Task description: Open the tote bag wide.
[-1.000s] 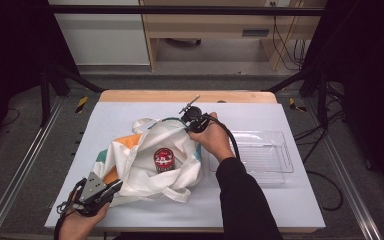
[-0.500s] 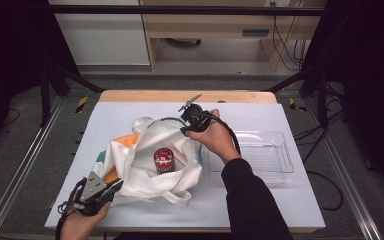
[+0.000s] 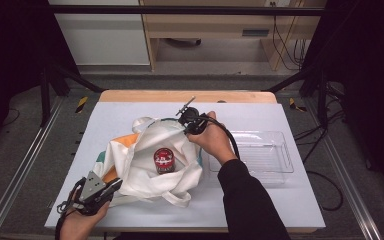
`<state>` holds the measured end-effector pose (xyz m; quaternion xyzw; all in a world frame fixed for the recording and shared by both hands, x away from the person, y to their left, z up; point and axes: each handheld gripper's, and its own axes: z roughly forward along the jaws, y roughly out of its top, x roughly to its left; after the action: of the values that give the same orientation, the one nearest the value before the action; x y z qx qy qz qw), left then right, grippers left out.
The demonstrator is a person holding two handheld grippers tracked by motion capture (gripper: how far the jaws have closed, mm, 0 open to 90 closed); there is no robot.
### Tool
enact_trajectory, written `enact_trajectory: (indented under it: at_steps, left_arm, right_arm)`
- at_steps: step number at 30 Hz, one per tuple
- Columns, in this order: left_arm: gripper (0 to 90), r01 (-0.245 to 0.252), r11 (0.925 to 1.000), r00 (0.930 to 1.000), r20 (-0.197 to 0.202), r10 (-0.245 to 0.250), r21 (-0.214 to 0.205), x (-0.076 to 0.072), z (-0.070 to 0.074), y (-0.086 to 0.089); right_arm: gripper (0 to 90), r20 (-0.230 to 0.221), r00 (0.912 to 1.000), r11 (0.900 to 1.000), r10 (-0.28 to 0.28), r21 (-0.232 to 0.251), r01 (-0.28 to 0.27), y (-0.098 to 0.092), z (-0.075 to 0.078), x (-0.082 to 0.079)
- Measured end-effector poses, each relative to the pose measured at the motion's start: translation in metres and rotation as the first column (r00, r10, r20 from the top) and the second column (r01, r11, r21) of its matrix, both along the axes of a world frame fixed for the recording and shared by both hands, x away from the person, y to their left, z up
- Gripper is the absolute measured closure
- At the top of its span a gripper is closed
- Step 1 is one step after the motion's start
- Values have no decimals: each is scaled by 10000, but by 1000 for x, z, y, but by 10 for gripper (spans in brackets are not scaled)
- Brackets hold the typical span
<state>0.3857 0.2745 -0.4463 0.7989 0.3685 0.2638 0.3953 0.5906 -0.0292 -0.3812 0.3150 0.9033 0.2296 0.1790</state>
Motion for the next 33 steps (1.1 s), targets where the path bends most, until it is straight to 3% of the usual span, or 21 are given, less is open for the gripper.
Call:
enact_trajectory:
  at_steps: [8,11,12,15,17,23,27,33]
  left_arm:
    - [836,-110,9999,9999,128,110,1,-1,2,1]
    - [837,-247,9997,9993,280,247,9,-1,5,3]
    - [837,-283,9996,9992,299,283,12,-1,6,4]
    - [838,-333,9994,9992,209,331,82,-1,6,8]
    - [839,-391,9992,9992,103,390,99,-1,6,10]
    - [842,-272,9961,9992,-259,295,841,-3,3,5]
    - [842,-315,9956,9989,-319,344,883,-5,3,7]
    - [842,-317,9967,9990,-282,339,747,-5,1,7]
  right_arm:
    - [868,-152,9996,9994,233,-235,-237,-2,-4,-3]
    - [875,89,9994,9992,340,-194,-338,-2,-3,-3]
    - [877,287,9995,10000,89,-30,-88,-5,0,-3]
    - [878,599,9981,9997,-162,-147,171,-7,0,0]
    - [878,548,9984,9996,-161,-217,173,-7,-1,1]
    - [877,143,9993,9990,-336,-299,340,-9,-10,5]
    - [877,-27,9991,9991,-429,-22,429,-13,-10,7]
    - [874,-50,9989,9989,-463,-63,463,-12,-12,8]
